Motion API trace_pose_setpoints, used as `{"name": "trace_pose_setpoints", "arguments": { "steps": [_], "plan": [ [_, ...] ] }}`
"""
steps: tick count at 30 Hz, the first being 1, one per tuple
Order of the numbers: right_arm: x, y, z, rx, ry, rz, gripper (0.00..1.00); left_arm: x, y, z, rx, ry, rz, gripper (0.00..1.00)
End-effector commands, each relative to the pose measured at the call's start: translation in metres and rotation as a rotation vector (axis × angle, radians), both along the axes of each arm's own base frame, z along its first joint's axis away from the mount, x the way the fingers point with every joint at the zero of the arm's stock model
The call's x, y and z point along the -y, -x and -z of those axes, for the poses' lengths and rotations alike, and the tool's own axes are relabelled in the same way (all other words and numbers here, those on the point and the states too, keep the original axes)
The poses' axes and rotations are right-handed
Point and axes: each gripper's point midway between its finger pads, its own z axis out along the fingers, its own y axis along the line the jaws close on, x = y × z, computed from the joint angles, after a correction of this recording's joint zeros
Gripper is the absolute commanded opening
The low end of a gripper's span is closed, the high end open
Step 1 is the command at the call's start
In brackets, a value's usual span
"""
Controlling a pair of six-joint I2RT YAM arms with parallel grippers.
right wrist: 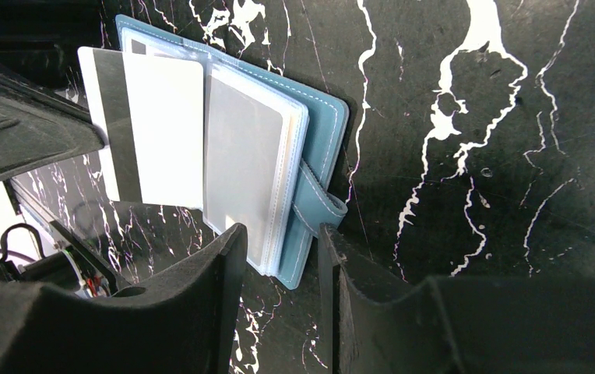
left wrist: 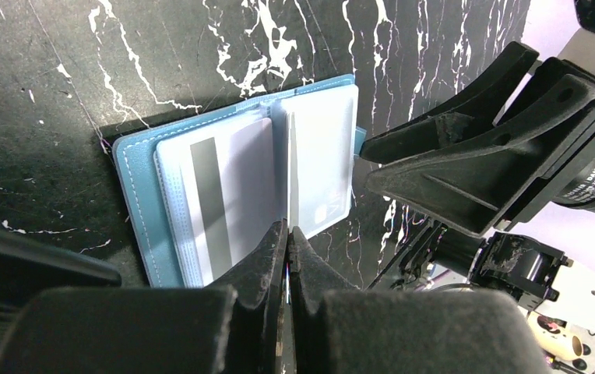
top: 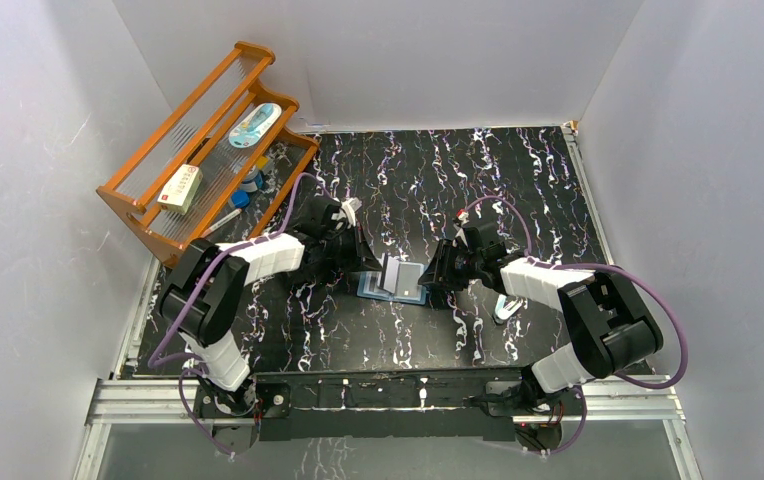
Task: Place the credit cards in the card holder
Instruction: Insert the credit card into the card holder.
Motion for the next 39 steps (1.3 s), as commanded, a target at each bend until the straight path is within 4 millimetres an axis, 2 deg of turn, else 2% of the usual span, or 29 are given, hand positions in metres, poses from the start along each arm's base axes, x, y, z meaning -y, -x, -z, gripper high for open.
{"name": "trace_pose_setpoints", "arguments": {
  "steps": [1,11,23,31,39],
  "plan": [
    [-0.002,-0.005,-0.009,0.033,-0.016,0.004,0.47,-0.001,0.005,0.005,-0.013,0.010,0.010,0.00],
    [-0.002,-0.004,-0.002,0.018,-0.010,0.004,0.47,-0.002,0.011,0.018,-0.045,0.013,0.006,0.00],
    [-0.002,-0.005,-0.002,0.019,-0.011,0.005,0.47,-0.023,0.005,0.025,-0.051,-0.091,-0.137,0.00],
    [-0.002,-0.004,-0.002,0.017,-0.012,0.007,0.47,-0.021,0.009,0.028,-0.071,-0.063,-0.138,0.00],
    [-0.001,-0.003,-0.002,0.017,-0.014,0.009,0.47,-0.013,0.012,0.027,-0.063,-0.044,-0.050,0.00]
  ]
}}
